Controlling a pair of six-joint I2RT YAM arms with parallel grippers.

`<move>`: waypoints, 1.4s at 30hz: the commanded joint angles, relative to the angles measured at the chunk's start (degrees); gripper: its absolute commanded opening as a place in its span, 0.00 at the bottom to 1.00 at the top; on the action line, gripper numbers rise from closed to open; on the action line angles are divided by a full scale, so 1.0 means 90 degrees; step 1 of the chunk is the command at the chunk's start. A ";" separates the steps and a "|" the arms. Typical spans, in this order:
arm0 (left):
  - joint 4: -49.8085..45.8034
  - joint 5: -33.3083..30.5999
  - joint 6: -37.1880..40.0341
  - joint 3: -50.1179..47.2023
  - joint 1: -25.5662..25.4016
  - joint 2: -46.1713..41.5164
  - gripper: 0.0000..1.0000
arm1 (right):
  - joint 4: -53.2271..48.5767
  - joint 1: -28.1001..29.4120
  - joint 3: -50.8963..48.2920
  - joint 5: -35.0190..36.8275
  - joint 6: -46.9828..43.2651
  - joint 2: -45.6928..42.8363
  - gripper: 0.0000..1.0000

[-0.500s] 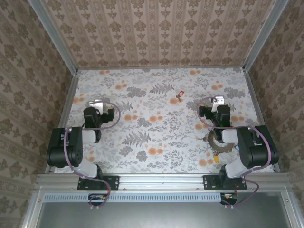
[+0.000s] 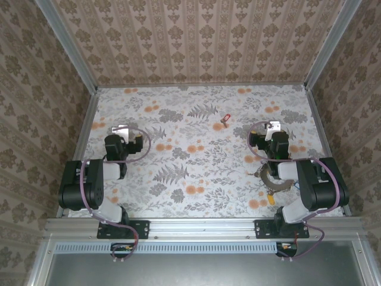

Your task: Put the keys on the keyring

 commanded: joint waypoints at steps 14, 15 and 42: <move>0.0136 0.0031 0.0047 0.0083 0.0014 -0.0056 1.00 | 0.0049 -0.0067 0.0051 -0.0201 0.0144 -0.0020 1.00; 0.0146 0.0034 0.0049 0.0083 0.0021 -0.0052 1.00 | 0.0070 -0.0068 0.0033 -0.0219 0.0146 -0.0022 1.00; -0.7495 -0.0184 -0.1744 0.3518 -0.1210 -0.3390 1.00 | -0.7979 -0.0128 0.0674 0.1261 0.5429 -0.5669 1.00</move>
